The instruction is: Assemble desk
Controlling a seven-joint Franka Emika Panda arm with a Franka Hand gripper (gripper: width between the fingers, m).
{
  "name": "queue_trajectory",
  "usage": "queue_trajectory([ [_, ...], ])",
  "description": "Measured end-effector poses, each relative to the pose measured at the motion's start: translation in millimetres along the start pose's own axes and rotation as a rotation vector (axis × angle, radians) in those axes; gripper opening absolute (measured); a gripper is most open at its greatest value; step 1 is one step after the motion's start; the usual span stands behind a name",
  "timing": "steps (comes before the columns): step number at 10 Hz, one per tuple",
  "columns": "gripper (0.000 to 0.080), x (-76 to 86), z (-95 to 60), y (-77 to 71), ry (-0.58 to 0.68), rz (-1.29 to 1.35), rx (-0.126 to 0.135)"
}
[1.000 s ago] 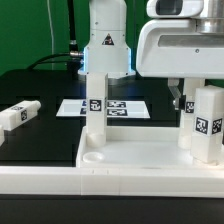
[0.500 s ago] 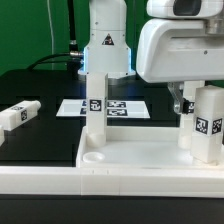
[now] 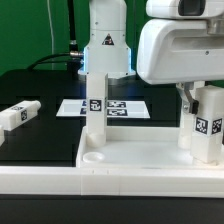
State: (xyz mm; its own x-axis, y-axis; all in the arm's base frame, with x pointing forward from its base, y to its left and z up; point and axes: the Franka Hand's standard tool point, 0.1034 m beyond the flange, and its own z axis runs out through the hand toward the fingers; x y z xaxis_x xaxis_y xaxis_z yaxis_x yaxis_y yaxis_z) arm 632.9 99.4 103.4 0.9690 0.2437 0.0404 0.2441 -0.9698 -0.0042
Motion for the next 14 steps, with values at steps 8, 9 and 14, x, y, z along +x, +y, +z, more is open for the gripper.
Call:
queue_trajectory([
  [8,0.0291,1.3,1.3,5.5,0.016,0.491,0.03],
  [9,0.0291,1.9,1.3,5.9,0.021,0.582,0.034],
  [14,0.0291,0.9,1.4,5.6,-0.004,1.183,0.088],
])
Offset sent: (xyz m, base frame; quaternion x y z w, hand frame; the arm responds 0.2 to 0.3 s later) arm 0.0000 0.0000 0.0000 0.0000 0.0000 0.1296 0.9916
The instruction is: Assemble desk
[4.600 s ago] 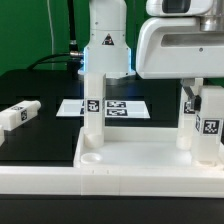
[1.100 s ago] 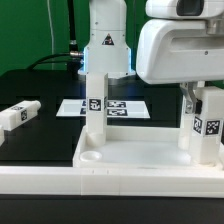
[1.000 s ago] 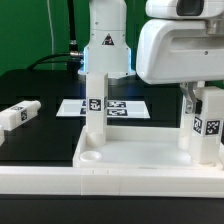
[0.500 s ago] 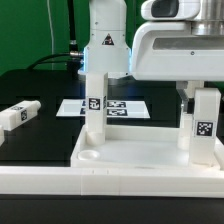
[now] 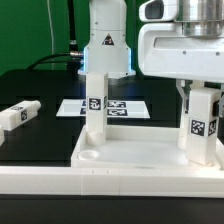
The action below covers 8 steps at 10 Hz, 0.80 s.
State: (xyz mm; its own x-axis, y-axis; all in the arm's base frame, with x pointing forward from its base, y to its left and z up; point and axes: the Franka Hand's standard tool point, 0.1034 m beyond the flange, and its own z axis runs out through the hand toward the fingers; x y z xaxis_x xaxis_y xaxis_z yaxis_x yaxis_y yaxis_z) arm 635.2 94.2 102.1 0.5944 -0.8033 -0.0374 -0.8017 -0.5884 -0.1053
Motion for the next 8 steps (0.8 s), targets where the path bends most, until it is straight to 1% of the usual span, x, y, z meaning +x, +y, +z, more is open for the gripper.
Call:
queue_trajectory([
  [2,0.0291,-1.0,0.2,-0.6,0.0,0.152,0.001],
  [3,0.0291,-0.9,0.2,-0.7,0.0,0.191,0.001],
  [4,0.0291,-0.8,0.2,-0.6,0.0,0.168,0.001],
  [5,0.0432,-0.7,0.6,-0.3,0.0,0.133,0.001],
  [6,0.0432,0.0,0.6,0.8,-0.002,0.088,-0.005],
  [7,0.0592,0.7,0.3,2.5,0.0,-0.025,-0.02],
  [8,0.0592,1.3,-0.5,2.3,0.006,-0.151,-0.028],
])
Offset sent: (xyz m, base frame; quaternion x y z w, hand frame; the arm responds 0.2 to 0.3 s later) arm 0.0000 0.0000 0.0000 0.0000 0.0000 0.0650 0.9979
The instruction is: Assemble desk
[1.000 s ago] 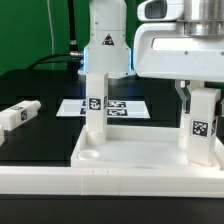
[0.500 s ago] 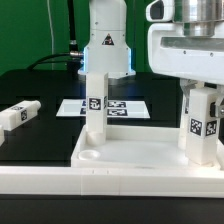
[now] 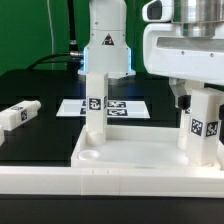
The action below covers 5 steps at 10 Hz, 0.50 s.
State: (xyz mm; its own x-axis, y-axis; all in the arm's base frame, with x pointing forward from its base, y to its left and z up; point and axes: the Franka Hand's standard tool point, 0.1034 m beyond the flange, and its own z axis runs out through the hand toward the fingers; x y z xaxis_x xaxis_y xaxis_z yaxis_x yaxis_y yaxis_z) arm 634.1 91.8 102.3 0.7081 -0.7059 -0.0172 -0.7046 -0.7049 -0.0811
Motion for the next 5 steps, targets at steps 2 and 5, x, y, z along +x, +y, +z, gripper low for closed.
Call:
queue_trajectory([
  [2,0.0648,-0.5,0.2,0.2,0.008,-0.174,-0.012],
  [5,0.0649,-1.1,0.5,0.0,0.014,-0.426,-0.026],
])
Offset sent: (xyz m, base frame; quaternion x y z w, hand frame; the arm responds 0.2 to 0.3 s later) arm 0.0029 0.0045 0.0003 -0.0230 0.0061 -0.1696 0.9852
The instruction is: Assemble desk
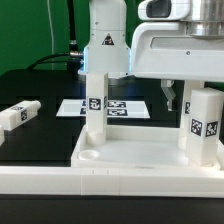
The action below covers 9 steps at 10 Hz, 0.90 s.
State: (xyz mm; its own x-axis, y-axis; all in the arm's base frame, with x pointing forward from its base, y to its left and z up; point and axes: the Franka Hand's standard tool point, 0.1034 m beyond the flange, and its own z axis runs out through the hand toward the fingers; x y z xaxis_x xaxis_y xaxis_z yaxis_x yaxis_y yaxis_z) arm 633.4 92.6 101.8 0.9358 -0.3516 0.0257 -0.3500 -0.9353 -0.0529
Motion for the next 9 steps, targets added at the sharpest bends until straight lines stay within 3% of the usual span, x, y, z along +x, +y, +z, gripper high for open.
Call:
queue_trajectory([
  [4,0.0649,-3.2,0.4,-5.5,0.002,-0.309,-0.017],
  [8,0.0649,-4.5,-1.0,-9.3,0.002,-0.575,-0.017],
  [9,0.0552,-3.7,-0.6,-7.4,0.001,-0.648,-0.022],
])
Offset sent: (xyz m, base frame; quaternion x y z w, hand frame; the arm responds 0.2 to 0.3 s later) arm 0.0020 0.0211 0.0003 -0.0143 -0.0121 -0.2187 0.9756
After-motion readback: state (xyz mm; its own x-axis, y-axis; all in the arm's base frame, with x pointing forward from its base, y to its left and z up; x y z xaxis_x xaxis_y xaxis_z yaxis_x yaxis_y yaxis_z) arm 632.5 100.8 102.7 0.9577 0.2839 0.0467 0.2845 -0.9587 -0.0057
